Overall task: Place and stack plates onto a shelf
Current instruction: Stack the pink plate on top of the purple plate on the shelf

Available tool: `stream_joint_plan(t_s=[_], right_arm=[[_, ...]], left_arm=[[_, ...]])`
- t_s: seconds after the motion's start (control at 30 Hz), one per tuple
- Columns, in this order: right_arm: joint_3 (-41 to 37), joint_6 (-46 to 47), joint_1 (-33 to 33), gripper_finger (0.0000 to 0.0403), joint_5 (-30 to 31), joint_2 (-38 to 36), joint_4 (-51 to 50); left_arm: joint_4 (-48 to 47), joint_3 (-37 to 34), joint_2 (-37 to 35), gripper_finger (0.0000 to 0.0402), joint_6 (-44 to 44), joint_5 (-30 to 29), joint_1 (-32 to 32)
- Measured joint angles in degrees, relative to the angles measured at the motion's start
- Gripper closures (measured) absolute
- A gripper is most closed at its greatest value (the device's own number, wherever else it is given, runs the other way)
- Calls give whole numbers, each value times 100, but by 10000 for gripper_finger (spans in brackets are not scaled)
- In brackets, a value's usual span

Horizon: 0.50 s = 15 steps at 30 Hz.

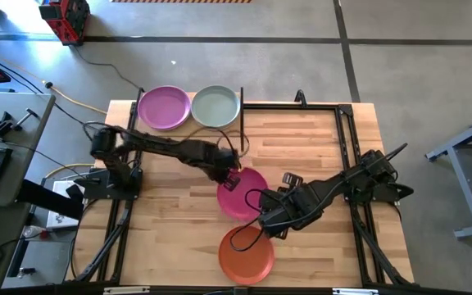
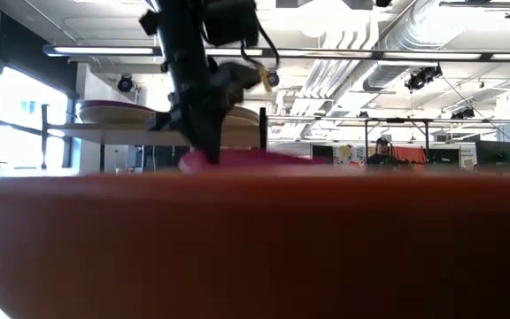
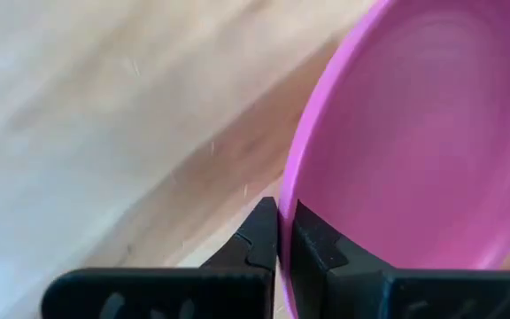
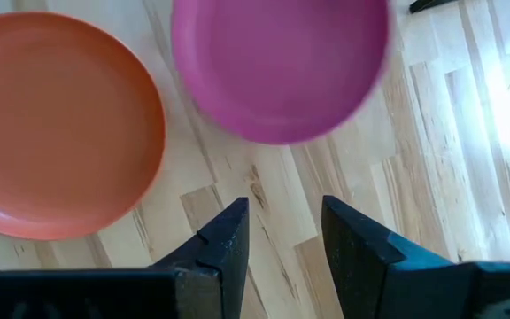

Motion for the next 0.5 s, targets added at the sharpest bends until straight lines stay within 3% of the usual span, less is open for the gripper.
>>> stream_joint_plan(t_s=[0.5], right_arm=[[0, -2, -183, 284, 129, 0, -1]], left_arm=[[-496, 8, -2688, 400, 470, -725, 695]])
